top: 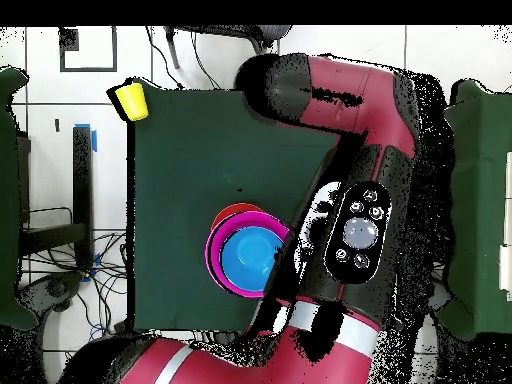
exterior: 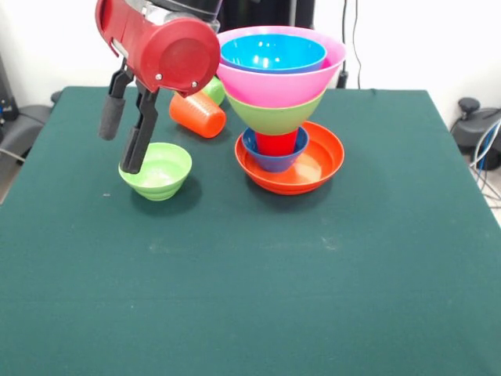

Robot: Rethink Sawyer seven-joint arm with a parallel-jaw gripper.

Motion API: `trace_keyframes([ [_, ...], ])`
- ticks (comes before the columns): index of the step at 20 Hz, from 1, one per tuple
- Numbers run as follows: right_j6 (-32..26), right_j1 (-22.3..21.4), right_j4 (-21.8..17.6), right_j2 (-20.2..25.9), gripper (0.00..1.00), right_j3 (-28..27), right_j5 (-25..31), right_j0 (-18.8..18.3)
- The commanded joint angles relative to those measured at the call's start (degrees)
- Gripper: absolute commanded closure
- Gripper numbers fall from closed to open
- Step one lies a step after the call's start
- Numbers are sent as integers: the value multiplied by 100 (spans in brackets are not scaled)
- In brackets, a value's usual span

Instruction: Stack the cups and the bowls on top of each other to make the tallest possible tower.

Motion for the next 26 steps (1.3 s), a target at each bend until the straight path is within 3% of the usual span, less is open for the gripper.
trace_keyframes([
  [1,-1506,78,-444,742,0,408,737,33],
  [14,-1560,15,-438,759,0,449,786,20],
  [26,-1577,-14,-403,724,0,100,1335,43],
])
